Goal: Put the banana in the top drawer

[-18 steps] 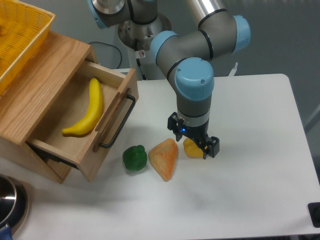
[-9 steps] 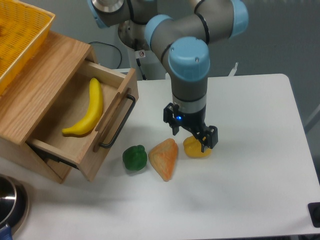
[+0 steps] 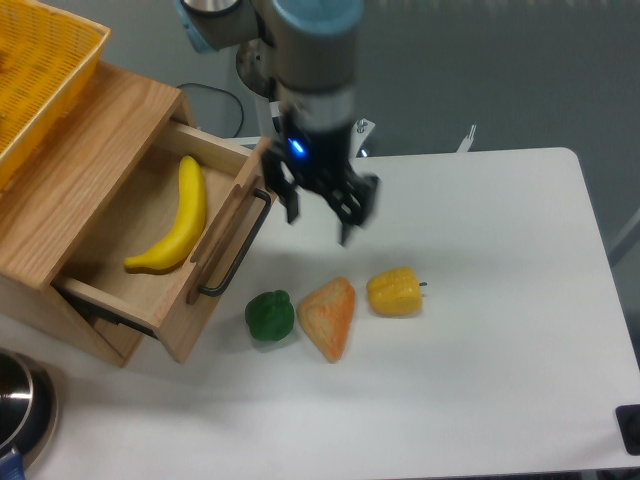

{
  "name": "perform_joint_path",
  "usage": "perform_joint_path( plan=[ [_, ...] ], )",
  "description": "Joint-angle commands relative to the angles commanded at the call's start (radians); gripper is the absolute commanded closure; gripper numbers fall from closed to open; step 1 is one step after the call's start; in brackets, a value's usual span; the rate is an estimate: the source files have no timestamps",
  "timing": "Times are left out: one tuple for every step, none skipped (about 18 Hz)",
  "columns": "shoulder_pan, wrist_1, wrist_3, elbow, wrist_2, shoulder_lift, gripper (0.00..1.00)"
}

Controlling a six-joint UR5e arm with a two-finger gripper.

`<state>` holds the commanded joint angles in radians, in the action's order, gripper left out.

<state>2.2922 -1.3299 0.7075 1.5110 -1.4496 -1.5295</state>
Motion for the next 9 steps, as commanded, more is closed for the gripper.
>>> perform_joint_path(
  plan=[
    [-0.031,0.000,-0.026,0.000,-0.003,0.000,0.74],
    [-0.052,-0.002,-0.042,0.003,-0.005,0.002,0.75],
    [-0.071,-0.002,-0.051,0.011,-0.008,0.002,0.76],
    [-0.085,-0.002,-0.053,0.021,-0.011,0.003,0.83],
    [-0.095,-0.002,-0.053,0.034,-0.012,0.006,0.83],
    [-0.105,-0.002,-0.053,0.046,-0.014,0.006,0.81],
    [-0.109,0.000,-0.051,0.055,-0.014,0.009,0.61],
    [-0.109,0.006,-0.037,0.058,-0.012,0.012,0.17],
    [-0.108,0.011,-0.027,0.058,-0.015,0.011,0.00]
  ],
)
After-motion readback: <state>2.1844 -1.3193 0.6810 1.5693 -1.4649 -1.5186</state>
